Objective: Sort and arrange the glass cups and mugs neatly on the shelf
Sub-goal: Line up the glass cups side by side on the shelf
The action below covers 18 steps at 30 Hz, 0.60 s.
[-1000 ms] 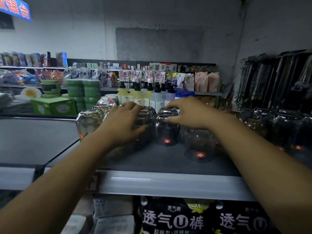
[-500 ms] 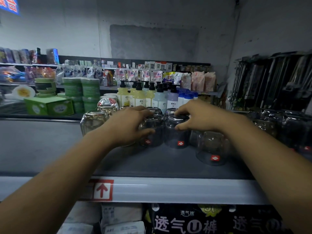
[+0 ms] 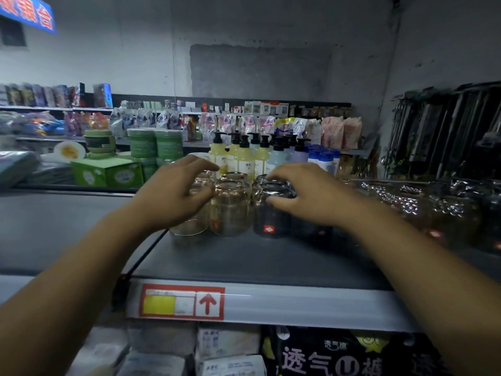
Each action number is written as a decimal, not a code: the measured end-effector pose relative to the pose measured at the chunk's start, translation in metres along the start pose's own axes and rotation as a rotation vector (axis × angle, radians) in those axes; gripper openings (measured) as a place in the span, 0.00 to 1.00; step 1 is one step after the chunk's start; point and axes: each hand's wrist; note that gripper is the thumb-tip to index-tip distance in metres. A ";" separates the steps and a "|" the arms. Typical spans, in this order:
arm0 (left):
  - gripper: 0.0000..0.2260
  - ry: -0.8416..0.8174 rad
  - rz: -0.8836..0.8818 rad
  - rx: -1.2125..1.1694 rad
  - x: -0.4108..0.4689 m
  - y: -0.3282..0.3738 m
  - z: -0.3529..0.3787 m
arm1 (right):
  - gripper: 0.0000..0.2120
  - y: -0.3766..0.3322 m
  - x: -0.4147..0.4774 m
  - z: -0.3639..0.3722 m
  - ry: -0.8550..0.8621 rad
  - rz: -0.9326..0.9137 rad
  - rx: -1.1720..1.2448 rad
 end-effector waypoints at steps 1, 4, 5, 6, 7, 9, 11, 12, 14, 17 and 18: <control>0.29 -0.003 -0.022 0.003 -0.005 -0.009 -0.003 | 0.22 -0.009 0.003 0.007 0.015 -0.014 0.027; 0.32 -0.056 -0.037 0.030 -0.017 -0.034 -0.005 | 0.28 -0.034 0.011 0.023 0.019 -0.020 0.056; 0.32 -0.070 -0.031 0.045 -0.020 -0.042 -0.005 | 0.30 -0.039 0.013 0.029 0.028 -0.020 0.052; 0.32 -0.077 -0.028 0.044 -0.022 -0.049 -0.004 | 0.31 -0.045 0.015 0.034 0.044 -0.016 0.045; 0.34 -0.081 -0.034 0.021 -0.022 -0.054 -0.004 | 0.31 -0.049 0.016 0.039 0.060 -0.006 0.035; 0.38 -0.088 -0.053 -0.069 -0.020 -0.062 -0.001 | 0.31 -0.058 0.017 0.046 0.102 0.012 -0.013; 0.38 -0.085 -0.070 -0.169 -0.018 -0.067 0.003 | 0.30 -0.064 0.016 0.053 0.141 0.018 -0.059; 0.36 -0.072 -0.085 -0.223 -0.019 -0.070 0.005 | 0.29 -0.066 0.014 0.056 0.156 0.018 -0.075; 0.33 -0.047 -0.123 -0.310 -0.025 -0.075 0.007 | 0.26 -0.067 0.010 0.062 0.175 0.022 -0.088; 0.35 -0.049 -0.108 -0.330 -0.038 -0.084 0.009 | 0.25 -0.066 0.005 0.067 0.177 0.046 -0.057; 0.35 -0.040 -0.100 -0.328 -0.040 -0.087 0.009 | 0.25 -0.066 0.004 0.068 0.180 0.049 -0.057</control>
Point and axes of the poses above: each hand's wrist, its own x-axis towards the middle knuckle, its own z-axis out of the palm, y = z × x, and after that the axes turned 9 degrees about y, right-handed
